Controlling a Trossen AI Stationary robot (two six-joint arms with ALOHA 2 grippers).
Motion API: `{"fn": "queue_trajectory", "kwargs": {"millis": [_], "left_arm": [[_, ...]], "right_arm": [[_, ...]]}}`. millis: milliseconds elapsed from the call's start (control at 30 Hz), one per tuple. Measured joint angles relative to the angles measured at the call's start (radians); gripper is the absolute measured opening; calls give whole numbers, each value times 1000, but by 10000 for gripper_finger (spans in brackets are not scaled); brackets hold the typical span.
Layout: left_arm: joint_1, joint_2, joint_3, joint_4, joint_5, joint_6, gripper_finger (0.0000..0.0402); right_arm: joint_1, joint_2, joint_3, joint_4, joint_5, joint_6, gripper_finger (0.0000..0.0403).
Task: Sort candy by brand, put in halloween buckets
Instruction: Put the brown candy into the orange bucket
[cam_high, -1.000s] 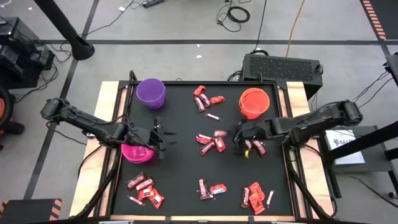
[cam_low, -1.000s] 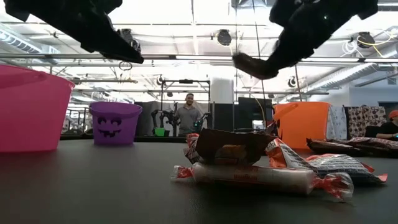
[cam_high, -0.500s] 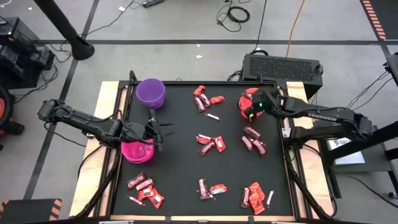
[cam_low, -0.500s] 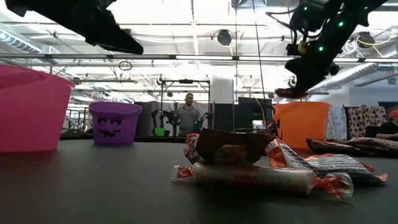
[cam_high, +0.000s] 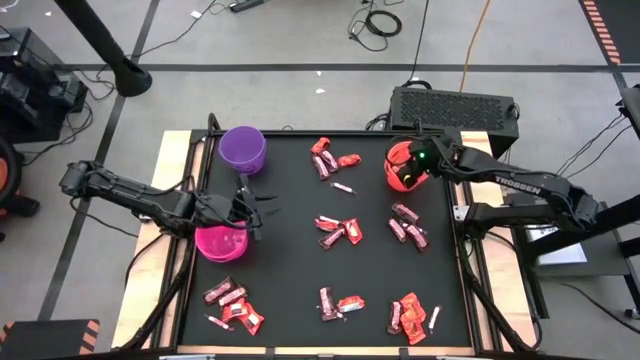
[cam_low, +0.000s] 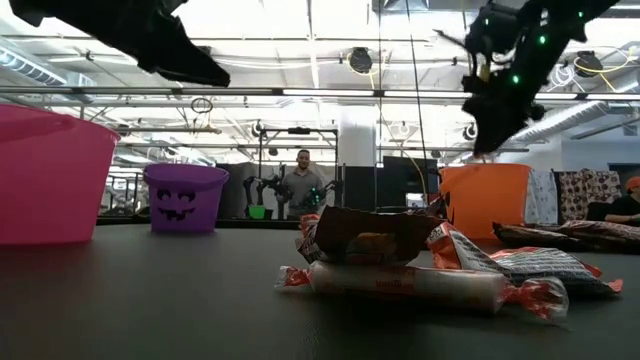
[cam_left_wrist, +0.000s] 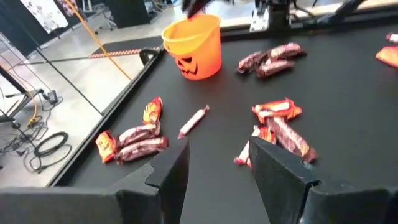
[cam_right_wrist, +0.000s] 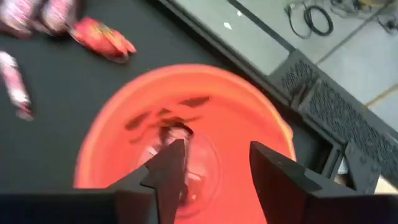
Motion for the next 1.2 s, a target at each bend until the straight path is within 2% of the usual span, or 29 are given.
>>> {"fn": "queue_trajectory", "kwargs": {"millis": [100, 267, 333, 433, 600, 800, 967, 1067, 1200], "left_arm": [[-4, -28, 0, -9, 7, 0, 176], [-28, -108, 0, -100, 47, -32, 176], [-34, -141, 0, -135, 47, -52, 176], [-42, -175, 0, -151, 47, -52, 176], [-41, -187, 0, -121, 47, 8, 176], [-40, -184, 0, -93, 47, 61, 176], [-40, -184, 0, -85, 46, 63, 176], [-40, -183, 0, -85, 46, 61, 176], [-39, -181, 0, -84, 43, 62, 176]], "right_arm": [[19, 0, 73, -48, -102, 8, 184], [129, -1, 120, -69, -445, 92, 180], [202, 0, 115, -78, -516, 160, 176], [330, 0, 86, -120, -517, 299, 170], [535, 0, 33, -218, -446, 594, 164], [701, 0, -26, -307, -403, 900, 164], [758, 2, -98, -305, -389, 941, 164], [761, 5, -144, -303, -349, 957, 164], [760, 5, -182, -283, -356, 966, 164]]}}
